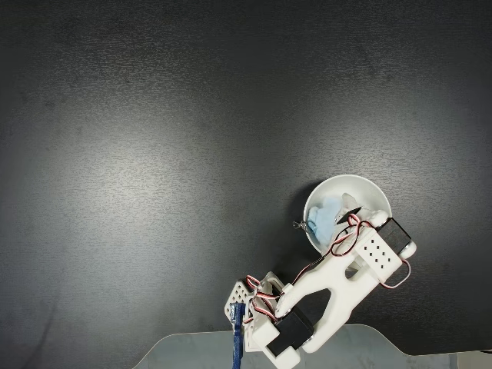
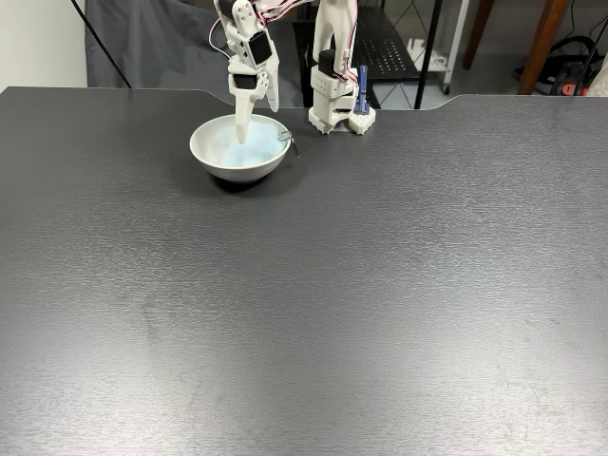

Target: Grasp a skyblue doll and put it in the white bowl.

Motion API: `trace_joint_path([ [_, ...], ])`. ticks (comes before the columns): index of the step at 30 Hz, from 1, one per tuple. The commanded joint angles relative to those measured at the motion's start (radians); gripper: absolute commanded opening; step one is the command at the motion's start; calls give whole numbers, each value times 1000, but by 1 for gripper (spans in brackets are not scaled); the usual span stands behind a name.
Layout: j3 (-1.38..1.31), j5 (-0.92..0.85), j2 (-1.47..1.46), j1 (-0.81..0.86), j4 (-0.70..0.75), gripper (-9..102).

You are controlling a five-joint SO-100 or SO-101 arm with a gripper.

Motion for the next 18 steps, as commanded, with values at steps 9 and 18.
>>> trace_joint_path([
  [9, -261, 9, 222, -74, 49, 60],
  [18, -551, 109, 460, -400, 49, 60],
])
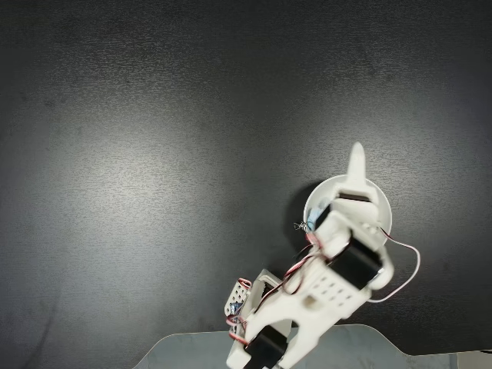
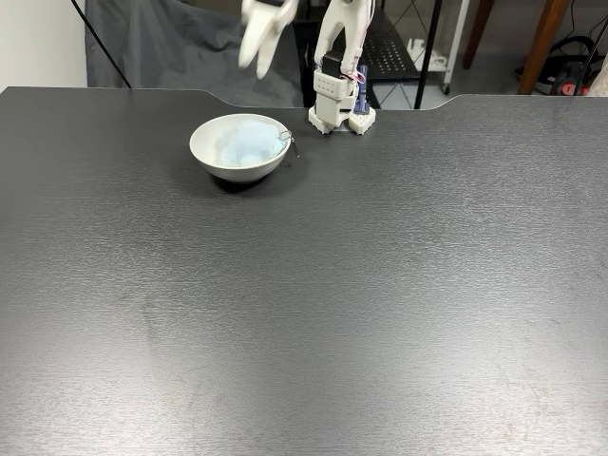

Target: Grasp a skyblue doll and put it in the white bowl.

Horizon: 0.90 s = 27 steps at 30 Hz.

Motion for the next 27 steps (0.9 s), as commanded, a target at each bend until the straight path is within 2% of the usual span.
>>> trace_joint_path([
  [1, -147, 110, 144, -118, 49, 60],
  [6, -199, 307, 189, -276, 48, 58],
  [11, -215, 405, 179, -420, 48, 45],
  [14, -210, 410, 178, -466, 48, 31],
  [18, -199, 397, 175, -491, 48, 0],
  [19, -199, 396, 175, -491, 48, -4],
  [24, -198, 397, 193, -491, 49, 8],
  [27, -213, 408, 235, -492, 41, 9],
])
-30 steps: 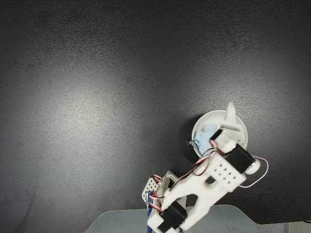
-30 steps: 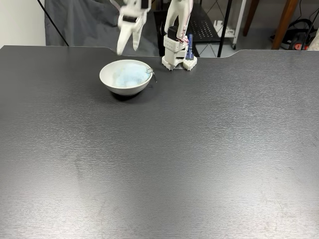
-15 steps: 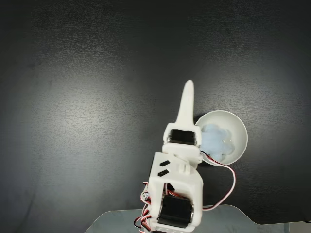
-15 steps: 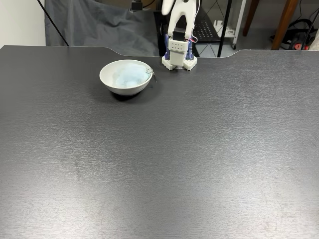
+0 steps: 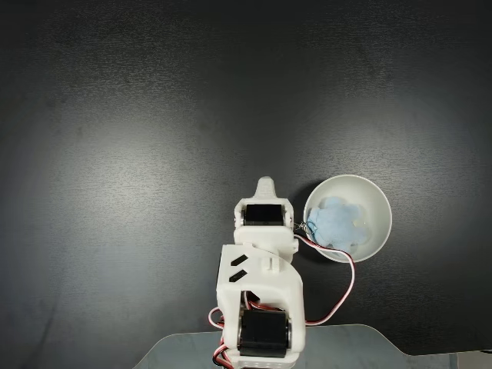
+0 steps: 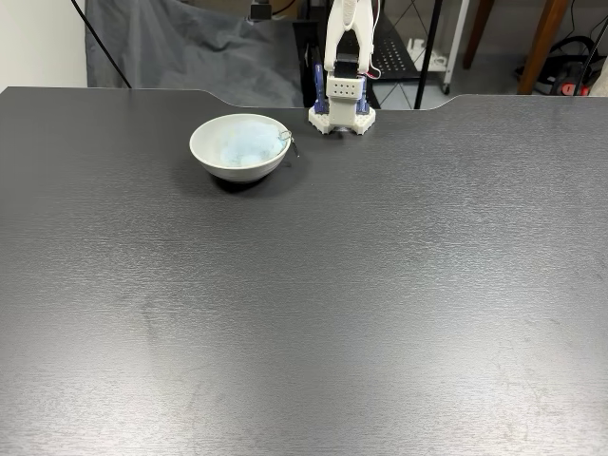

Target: Grasp a skyblue doll and put it in the white bowl.

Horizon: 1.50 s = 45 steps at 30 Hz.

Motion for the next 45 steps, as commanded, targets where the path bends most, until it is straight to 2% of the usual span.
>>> trace_joint_path([
  [1, -49, 14, 95, -9, 23, 8],
  [5, -8, 17, 192, -51, -169, -2],
  [7, 87, 17, 215, -78, -265, -2],
  [11, 399, 17, 328, -84, -416, -1],
  [15, 764, 17, 586, -84, -502, -1],
  [22, 1262, 17, 976, -80, -522, -1],
  [30, 1577, 17, 1120, -84, -511, -1],
  [37, 1680, 17, 1120, -84, -508, -1],
  [45, 1681, 15, 1120, -75, -503, -1],
])
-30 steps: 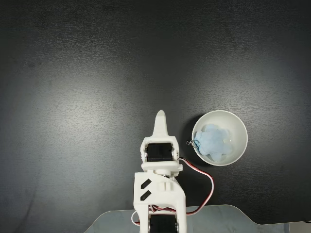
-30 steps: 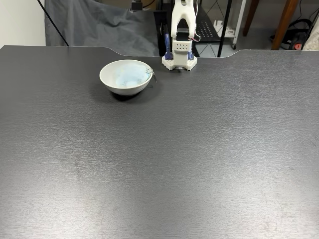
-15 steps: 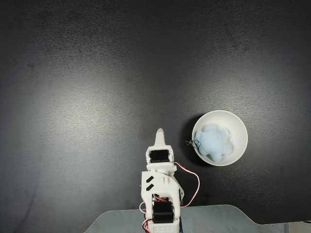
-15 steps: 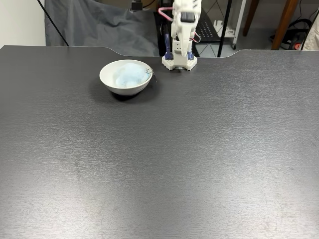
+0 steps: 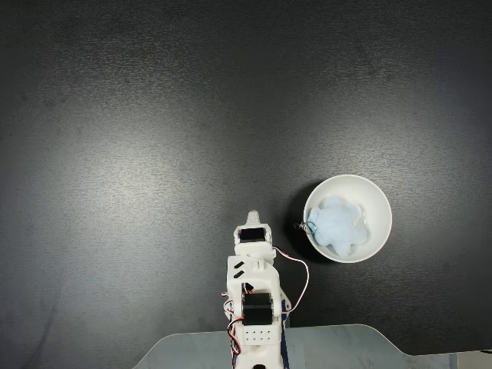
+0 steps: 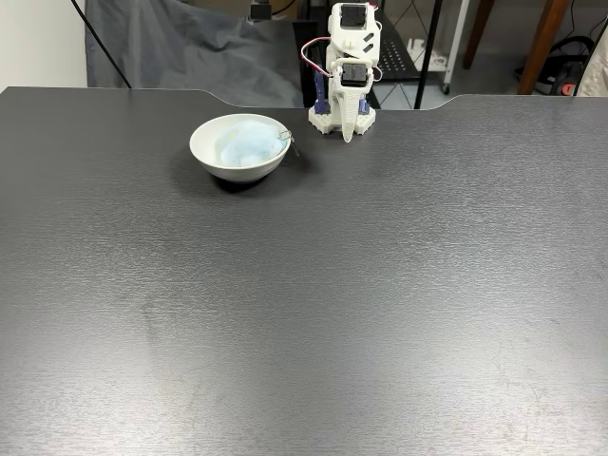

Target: Grasp a skyblue doll and put it in the white bowl.

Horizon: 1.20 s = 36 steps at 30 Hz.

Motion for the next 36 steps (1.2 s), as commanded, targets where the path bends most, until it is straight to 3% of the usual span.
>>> trace_joint_path([
  [1, -11, 6, 3, 9, -2, -1],
  [36, -11, -6, 3, 6, -5, -1],
])
